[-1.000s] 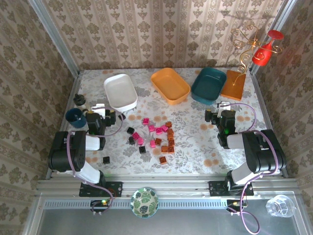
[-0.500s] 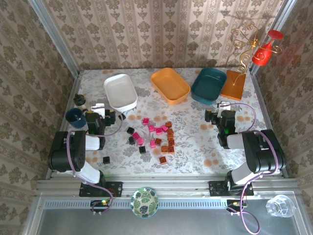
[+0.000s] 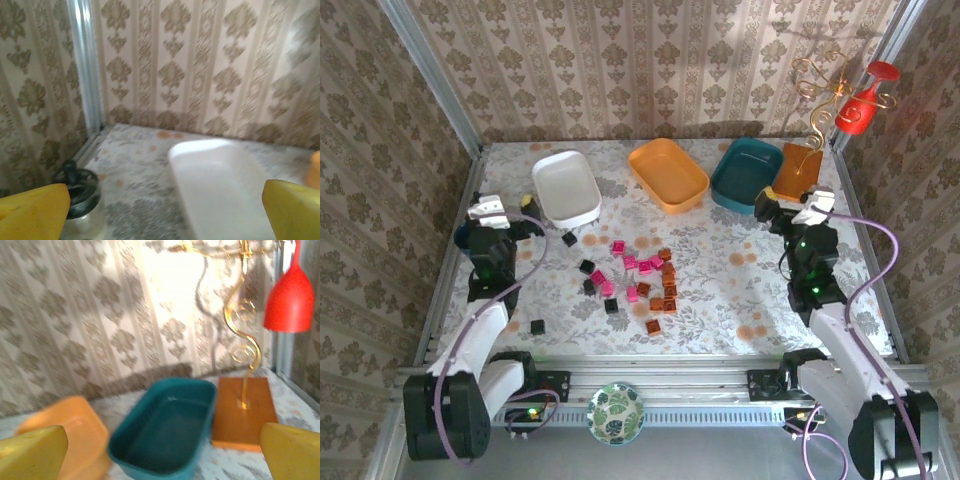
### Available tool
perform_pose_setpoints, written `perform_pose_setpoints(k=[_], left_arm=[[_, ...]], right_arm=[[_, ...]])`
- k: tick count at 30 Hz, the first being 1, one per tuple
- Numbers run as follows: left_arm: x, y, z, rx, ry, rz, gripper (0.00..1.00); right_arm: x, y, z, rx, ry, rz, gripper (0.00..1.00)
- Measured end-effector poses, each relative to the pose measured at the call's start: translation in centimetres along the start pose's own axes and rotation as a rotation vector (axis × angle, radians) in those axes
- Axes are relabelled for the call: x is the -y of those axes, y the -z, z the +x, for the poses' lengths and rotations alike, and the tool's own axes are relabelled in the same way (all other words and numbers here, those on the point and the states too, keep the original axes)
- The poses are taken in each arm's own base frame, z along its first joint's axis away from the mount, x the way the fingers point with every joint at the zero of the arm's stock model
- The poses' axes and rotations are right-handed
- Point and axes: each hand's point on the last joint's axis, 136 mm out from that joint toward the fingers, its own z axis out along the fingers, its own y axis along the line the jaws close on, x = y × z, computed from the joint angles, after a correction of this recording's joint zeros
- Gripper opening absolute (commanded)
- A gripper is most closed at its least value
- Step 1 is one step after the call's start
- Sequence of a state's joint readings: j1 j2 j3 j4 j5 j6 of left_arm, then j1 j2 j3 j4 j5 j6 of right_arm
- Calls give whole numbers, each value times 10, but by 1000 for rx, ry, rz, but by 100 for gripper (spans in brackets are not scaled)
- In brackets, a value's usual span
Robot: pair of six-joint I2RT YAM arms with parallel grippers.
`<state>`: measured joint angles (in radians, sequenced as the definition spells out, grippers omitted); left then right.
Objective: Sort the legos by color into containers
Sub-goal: Move the container to the top-center of the table.
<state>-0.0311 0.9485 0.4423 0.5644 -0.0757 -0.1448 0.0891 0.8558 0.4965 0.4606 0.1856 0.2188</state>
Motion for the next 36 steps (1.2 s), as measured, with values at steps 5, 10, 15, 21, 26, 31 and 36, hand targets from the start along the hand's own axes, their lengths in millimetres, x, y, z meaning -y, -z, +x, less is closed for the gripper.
perform_pose_setpoints(k=[5,10,15,21,26,31,36], left_arm=[[41,3,20,-131,102,169,98],[107,21,45,-313,86,365,97],[154,47,62,-454,27,493,96],[174,56,97,-611,-12,531,96],[180,40,114,-689,-25,506,96],[180,6,118,-718,-2,459,96],[151,-42,130,-729,156,362,96]], right_arm=[[-44,-2,-1,-111,-37,-124,100],[-97,0,39,-335,47,-200,100],[-84,1,69,-489,126,-103,100],[-43,-7,105,-639,124,29,99],[-60,-46,137,-740,102,10,96],[-74,-113,163,-779,39,8,94],[-67,-171,188,-781,-95,28,94]])
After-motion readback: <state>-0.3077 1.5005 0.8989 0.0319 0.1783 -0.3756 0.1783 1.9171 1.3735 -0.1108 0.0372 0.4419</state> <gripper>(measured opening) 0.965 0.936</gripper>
